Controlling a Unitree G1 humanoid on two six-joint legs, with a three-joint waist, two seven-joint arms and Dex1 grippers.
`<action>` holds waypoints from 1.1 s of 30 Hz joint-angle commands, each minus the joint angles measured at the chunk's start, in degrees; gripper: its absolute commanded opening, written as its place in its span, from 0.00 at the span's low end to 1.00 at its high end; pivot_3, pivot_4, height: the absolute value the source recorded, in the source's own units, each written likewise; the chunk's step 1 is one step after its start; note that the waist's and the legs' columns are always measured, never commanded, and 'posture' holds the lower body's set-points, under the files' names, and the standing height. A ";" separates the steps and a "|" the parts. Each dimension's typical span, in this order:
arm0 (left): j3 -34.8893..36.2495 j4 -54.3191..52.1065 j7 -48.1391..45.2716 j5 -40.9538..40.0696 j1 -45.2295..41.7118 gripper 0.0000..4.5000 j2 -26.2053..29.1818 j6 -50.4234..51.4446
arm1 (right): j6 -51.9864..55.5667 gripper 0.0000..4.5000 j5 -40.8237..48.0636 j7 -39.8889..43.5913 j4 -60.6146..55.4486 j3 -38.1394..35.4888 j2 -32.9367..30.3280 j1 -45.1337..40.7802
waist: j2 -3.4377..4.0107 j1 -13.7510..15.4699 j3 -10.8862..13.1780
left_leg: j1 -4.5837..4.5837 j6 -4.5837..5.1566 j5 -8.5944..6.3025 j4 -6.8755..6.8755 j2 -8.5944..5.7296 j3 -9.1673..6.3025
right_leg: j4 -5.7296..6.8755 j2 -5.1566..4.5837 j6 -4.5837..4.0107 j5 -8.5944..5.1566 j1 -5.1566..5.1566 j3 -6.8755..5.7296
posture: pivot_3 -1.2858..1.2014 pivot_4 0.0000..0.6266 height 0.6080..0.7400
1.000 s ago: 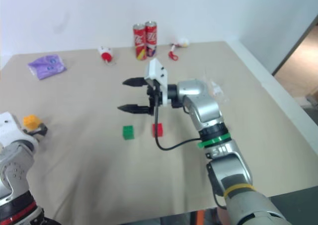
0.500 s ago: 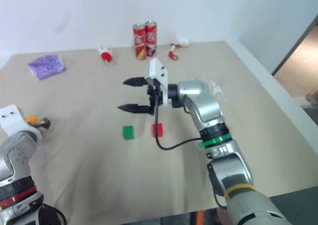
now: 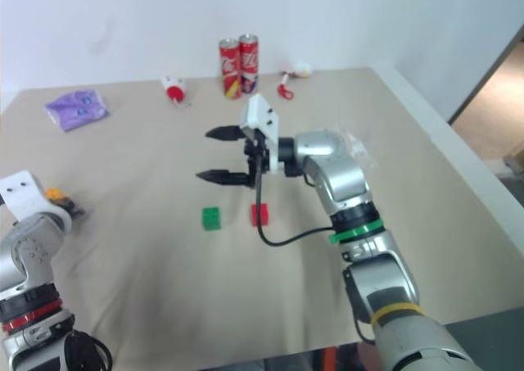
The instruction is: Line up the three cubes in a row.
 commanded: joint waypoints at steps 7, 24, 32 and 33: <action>-11.94 -4.26 -17.11 -2.68 3.63 0.29 8.27 -8.01 | -0.56 1.00 0.45 1.51 -1.71 -1.47 -1.93 -1.02 | -0.01 0.03 0.01 | -0.02 -0.05 0.00 -0.02 0.00 -0.01 | -0.02 -0.01 0.00 0.00 -0.02 -0.01 | 0.52 0.24 1.00; -33.04 2.58 -71.68 -10.71 7.73 0.29 28.22 -27.94 | 8.02 1.00 8.10 11.29 -17.16 -3.90 -16.90 6.09 | 0.04 0.04 0.05 | -0.01 -0.16 -0.10 -0.12 0.01 -0.01 | -0.03 -0.02 -0.16 -0.26 -0.10 -0.11 | 0.52 0.24 1.00; -43.44 13.73 -87.45 -4.32 0.13 0.29 28.84 -42.49 | 10.66 1.00 9.03 7.42 -21.65 -5.37 -18.12 8.41 | 0.05 -0.04 0.05 | -0.06 -0.07 -0.16 -0.10 0.01 0.09 | -0.05 0.00 -0.17 -0.30 -0.12 0.03 | 0.52 0.24 1.00; -44.24 15.23 -89.62 -3.56 0.04 0.29 29.43 -44.67 | 11.11 1.00 9.36 7.16 -22.36 -5.72 -18.57 8.91 | 0.05 -0.01 0.05 | -0.06 -0.02 -0.19 -0.11 0.02 0.09 | -0.04 0.01 -0.18 -0.34 -0.13 0.03 | 0.52 0.24 1.00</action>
